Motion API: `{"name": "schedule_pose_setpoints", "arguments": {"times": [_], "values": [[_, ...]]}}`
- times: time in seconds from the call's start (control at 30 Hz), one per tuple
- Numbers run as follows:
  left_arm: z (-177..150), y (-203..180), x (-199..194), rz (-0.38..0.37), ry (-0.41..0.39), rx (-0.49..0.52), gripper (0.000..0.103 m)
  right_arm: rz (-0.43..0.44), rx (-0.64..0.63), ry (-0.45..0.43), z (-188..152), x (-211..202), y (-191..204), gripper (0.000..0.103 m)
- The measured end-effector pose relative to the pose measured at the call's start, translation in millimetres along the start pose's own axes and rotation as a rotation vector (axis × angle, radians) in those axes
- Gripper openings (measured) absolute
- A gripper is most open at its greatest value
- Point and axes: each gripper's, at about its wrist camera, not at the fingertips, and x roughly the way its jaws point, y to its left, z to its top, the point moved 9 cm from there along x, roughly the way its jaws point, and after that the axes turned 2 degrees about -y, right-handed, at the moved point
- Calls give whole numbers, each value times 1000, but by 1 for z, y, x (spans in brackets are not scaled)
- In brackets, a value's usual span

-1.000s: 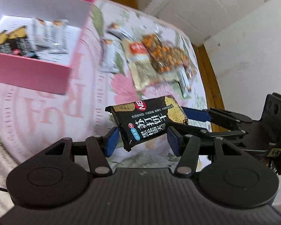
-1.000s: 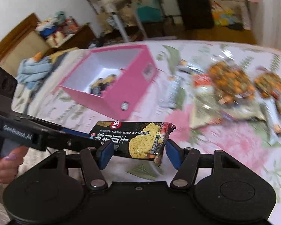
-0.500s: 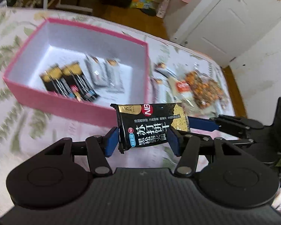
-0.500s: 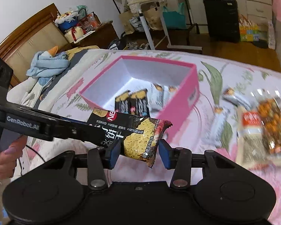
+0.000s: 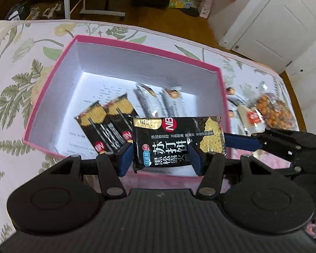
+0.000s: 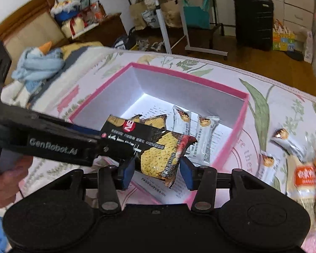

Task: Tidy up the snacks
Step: 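Carry the black cracker packs in both grippers over and into the pink box, then open both grippers to release the cracker packs inside the box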

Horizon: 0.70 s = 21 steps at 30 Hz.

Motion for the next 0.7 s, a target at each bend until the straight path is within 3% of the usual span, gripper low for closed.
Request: {"name": "schedule_pose_setpoints", "arguments": {"times": [0.43, 0.57, 0.7], "values": [[-9, 14, 28, 24, 8, 31, 56, -176, -97, 71, -7, 32, 10, 62], [-9, 10, 19, 22, -7, 29, 64, -192, -95, 65, -9, 23, 8, 67], [-10, 5, -2, 35, -39, 23, 65, -164, -69, 37, -8, -3, 10, 67]]}}
